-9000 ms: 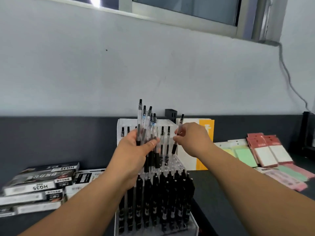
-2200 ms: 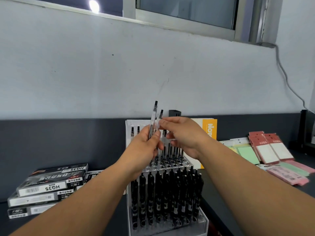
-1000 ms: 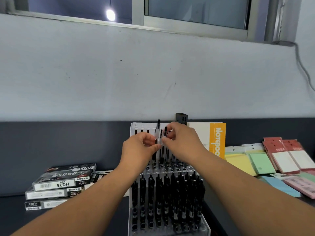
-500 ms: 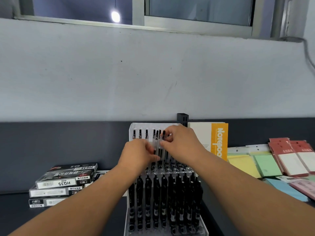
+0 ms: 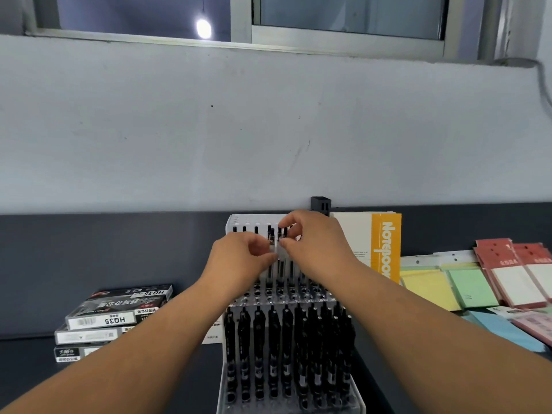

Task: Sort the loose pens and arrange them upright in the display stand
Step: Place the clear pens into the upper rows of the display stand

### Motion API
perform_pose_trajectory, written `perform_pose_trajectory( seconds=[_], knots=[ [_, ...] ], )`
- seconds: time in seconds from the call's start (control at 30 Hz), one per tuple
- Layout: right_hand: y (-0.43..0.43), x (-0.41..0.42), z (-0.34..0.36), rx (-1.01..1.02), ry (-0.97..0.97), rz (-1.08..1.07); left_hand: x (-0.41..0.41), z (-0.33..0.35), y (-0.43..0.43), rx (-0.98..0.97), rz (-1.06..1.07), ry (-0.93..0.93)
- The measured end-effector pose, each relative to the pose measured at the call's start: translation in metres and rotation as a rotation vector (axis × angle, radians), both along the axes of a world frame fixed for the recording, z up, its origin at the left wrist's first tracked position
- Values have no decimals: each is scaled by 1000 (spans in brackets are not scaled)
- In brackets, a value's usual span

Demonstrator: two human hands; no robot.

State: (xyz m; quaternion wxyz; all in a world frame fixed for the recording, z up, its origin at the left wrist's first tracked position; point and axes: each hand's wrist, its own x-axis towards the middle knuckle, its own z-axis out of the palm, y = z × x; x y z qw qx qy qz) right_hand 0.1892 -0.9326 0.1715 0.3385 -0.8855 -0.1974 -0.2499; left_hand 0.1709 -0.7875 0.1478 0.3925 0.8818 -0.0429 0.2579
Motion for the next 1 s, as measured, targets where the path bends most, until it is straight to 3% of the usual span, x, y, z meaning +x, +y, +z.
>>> perform_pose_trajectory(
  seconds=[0.67, 0.87, 1.0],
  knots=[
    [9, 6, 8, 48, -20, -19, 10, -3, 7, -119, -29, 53],
    [8, 5, 11, -140, -75, -106, 9, -2, 6, -90, -30, 53],
    [6, 4, 15, -122, -34, -79, 8, -3, 7, -60, -8, 35]
  ],
)
